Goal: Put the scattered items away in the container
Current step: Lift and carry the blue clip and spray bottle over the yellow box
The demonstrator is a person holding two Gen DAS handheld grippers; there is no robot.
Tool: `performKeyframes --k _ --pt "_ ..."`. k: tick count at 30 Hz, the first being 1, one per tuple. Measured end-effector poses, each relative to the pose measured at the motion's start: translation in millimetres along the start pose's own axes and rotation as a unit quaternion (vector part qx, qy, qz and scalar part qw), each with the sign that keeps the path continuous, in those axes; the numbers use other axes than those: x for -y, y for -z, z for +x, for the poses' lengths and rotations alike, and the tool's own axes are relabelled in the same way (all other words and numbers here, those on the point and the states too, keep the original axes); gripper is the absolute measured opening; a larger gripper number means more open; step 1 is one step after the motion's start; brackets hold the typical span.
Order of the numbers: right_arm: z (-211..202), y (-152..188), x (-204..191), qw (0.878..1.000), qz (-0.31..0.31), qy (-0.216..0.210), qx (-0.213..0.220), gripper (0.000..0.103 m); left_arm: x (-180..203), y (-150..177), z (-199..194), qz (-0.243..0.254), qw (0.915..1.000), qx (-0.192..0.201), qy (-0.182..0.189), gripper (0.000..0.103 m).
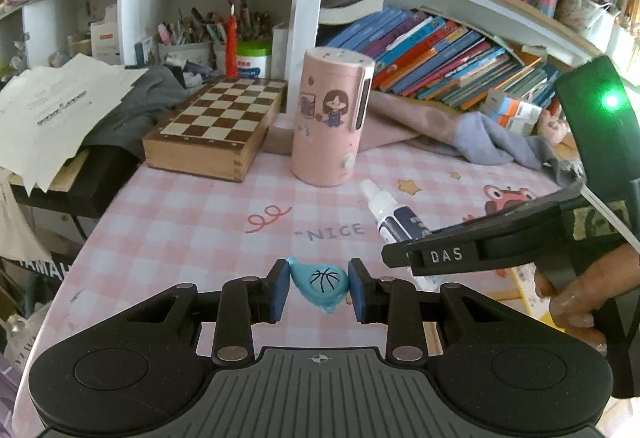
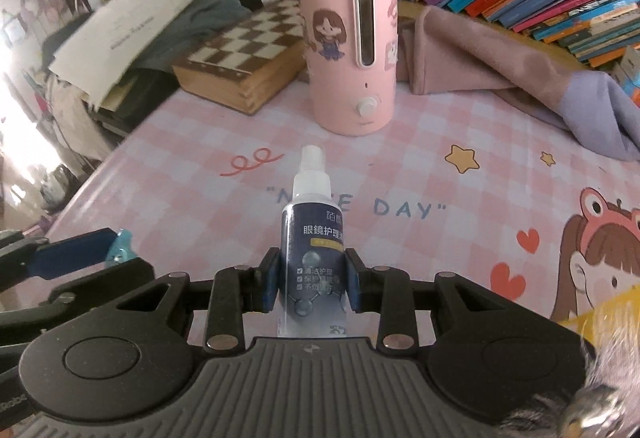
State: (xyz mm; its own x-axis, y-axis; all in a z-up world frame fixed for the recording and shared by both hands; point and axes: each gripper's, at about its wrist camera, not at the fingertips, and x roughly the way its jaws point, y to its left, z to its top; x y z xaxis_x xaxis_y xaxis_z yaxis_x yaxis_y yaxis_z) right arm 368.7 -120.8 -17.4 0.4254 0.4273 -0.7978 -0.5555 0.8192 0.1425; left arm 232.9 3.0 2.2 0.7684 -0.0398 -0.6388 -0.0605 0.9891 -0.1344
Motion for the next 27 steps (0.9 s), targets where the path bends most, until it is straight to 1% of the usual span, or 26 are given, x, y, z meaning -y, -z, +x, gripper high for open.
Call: performKeyframes --k 4,14,20,27 --pt "-21.0 10.5 -5.0 1.0 0.01 -0.004 0.011 0.03 -2.1 3.1 -16.7 -0.016 0.9998 0.002 0.012 0.03" --pt "-65.5 30.6 -20.3 0.999 0.019 0.009 0.05 0.03 -3.7 15.9 -50.7 -0.004 0.9995 0.011 0.03 0.03" --pt "-89.9 52.6 -34.5 0.997 0.033 0.015 0.068 0.03 -9.8 29.6 -75.3 -0.014 0.9986 0.02 0.048 0.03" --pt "-117.4 83.9 -57.0 0.996 0.043 0.015 0.08 0.03 -9.8 50.9 -109.0 -0.008 0.9978 0.03 0.059 0.03"
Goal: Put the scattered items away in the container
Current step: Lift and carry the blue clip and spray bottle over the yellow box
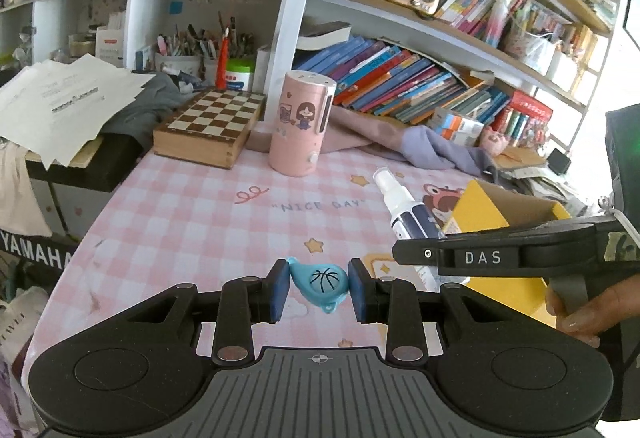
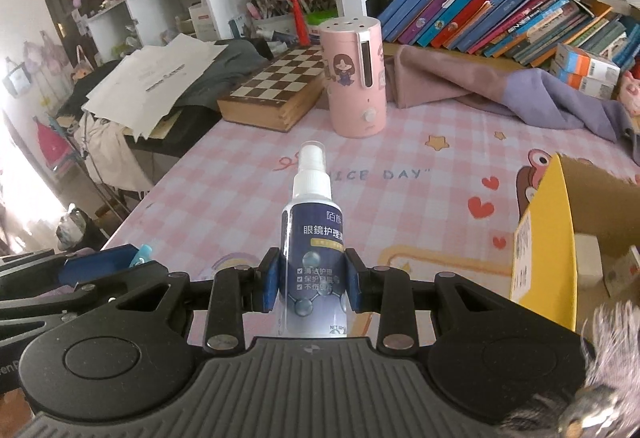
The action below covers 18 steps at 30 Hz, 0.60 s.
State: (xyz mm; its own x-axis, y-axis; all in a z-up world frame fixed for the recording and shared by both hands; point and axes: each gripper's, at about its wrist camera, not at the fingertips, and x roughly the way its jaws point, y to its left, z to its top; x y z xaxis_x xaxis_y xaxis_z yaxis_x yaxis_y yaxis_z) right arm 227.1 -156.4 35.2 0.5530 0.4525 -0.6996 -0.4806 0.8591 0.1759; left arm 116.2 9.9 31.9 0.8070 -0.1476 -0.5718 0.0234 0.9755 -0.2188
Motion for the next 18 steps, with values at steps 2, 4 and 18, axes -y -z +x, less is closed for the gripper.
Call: performKeyframes --k 2,4,18 --pt "-8.5 9.2 -5.3 1.0 0.002 0.002 0.002 0.03 1.1 5.9 -11.0 0.002 1.0 0.003 0.003 0.03" --pt "-17.4 20.1 -10.7 1.0 0.006 0.002 0.004 0.03 2.1 12.6 -21.4 0.002 1.0 0.004 0.007 0.03" --pt "-74.8 102.6 -35.5 0.999 0.027 0.016 0.006 0.03 22.0 60.3 -74.7 0.024 0.999 -0.01 0.037 0.03"
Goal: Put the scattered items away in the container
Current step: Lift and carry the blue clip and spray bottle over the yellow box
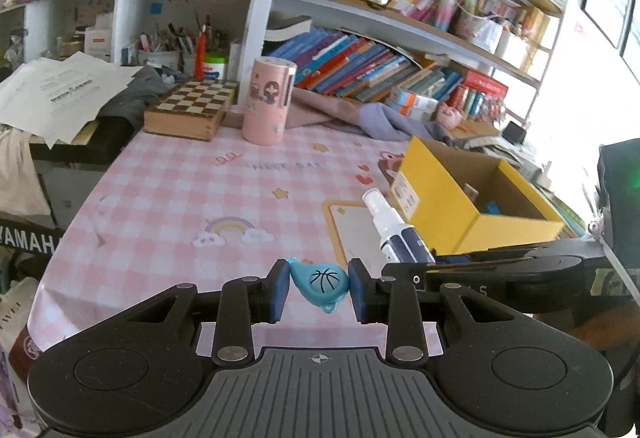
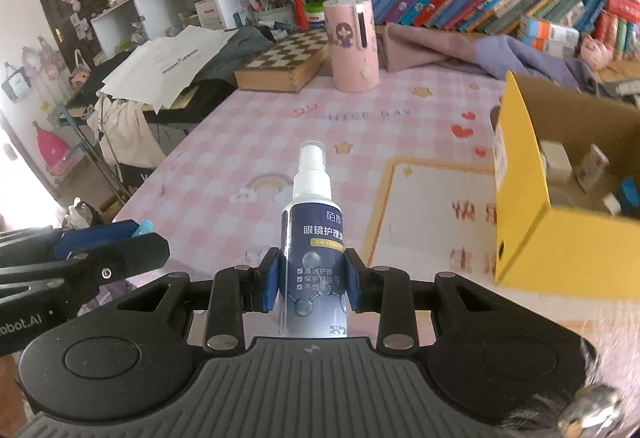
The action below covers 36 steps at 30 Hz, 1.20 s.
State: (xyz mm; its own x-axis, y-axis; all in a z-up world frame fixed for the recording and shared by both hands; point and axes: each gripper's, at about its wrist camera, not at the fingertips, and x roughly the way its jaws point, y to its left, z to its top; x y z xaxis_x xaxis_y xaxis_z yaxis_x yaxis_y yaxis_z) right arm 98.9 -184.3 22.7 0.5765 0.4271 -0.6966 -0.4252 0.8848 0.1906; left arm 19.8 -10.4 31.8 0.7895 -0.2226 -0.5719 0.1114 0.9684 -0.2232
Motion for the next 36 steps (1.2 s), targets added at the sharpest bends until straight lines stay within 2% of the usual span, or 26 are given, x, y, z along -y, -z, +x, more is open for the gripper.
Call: performKeyframes --k 12,23,36 --pt "-34.2 48.2 16.6 0.998 0.047 0.051 0.001 0.03 22.1 16.2 4.1 0.017 0.9985 -0.028 0.043 0.03" --pt "-65.5 85.4 45.9 0.988 0.113 0.108 0.003 0.03 53.2 22.6 18.9 0.054 0.992 -0.055 0.1 0.03" --pt "-90.7 107.4 62.9 0.977 0.152 0.151 0.006 0.03 81.5 28.8 30.5 0.082 0.9836 -0.076 0.142 0.03"
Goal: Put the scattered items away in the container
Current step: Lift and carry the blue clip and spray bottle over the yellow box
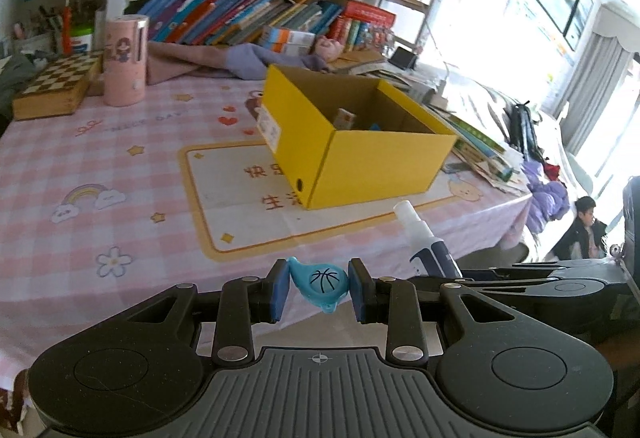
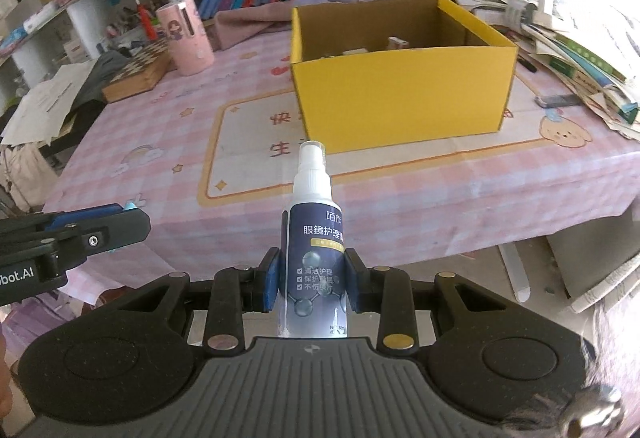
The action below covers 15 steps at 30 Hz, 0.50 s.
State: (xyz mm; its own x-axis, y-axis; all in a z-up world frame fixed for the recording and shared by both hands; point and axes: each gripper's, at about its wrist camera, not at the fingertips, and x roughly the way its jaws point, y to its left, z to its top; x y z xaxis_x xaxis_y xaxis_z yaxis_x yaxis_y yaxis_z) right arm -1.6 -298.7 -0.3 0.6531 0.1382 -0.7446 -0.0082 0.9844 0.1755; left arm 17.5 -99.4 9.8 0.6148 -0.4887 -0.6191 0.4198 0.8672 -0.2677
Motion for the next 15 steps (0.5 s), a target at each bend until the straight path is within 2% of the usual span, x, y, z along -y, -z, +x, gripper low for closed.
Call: performKeyframes --k 15 --pt "-9.6 -1.4 30.9 0.999 0.026 0.024 0.007 0.03 26.3 -10.5 23.3 0.024 0.9992 -0.009 0.029 0.03"
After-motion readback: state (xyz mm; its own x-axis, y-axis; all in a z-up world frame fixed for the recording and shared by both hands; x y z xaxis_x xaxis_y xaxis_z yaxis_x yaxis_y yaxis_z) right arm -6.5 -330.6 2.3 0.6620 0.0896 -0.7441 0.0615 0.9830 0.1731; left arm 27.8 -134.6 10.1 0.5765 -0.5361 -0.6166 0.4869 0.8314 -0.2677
